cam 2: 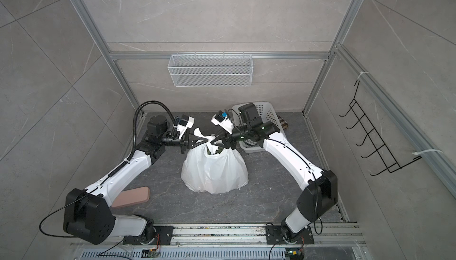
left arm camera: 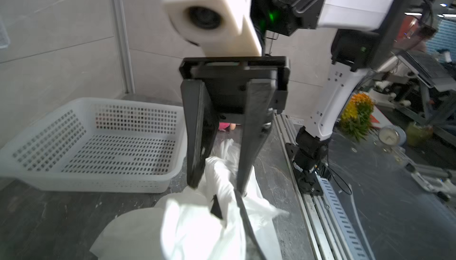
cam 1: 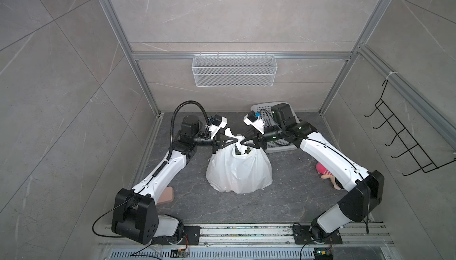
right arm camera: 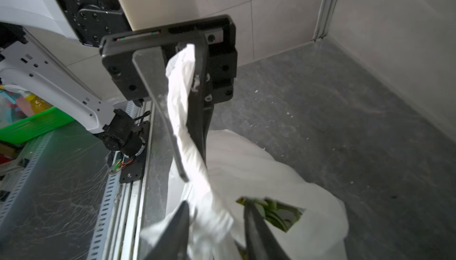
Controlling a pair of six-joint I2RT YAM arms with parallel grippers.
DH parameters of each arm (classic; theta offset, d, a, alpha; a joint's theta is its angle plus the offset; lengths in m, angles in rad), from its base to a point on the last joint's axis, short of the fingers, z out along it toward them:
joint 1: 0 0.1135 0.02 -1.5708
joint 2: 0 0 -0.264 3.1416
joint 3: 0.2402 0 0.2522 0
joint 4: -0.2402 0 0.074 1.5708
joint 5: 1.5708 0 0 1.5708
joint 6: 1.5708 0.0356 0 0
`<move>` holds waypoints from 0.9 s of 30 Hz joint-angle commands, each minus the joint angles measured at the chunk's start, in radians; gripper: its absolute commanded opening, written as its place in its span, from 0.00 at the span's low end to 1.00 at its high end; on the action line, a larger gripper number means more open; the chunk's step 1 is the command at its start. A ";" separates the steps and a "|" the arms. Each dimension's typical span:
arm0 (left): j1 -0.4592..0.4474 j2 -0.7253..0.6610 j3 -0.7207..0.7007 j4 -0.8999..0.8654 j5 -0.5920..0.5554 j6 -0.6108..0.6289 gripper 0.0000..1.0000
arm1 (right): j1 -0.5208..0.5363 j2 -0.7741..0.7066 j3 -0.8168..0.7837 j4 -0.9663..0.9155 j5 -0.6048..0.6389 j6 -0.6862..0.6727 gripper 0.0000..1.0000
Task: Place the pineapple into a plastic bag & tie a knot
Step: Cross the plastic bag at the center of the board.
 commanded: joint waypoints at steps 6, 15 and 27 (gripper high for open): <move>-0.011 -0.064 -0.026 0.109 -0.141 0.003 0.00 | 0.022 -0.268 -0.137 0.024 0.214 0.223 0.62; -0.011 -0.058 -0.031 0.140 -0.174 -0.019 0.00 | 0.070 -0.291 -0.147 0.033 0.316 0.441 0.56; -0.013 -0.052 -0.017 0.129 -0.179 -0.022 0.00 | 0.171 -0.158 -0.104 0.073 0.383 0.724 0.36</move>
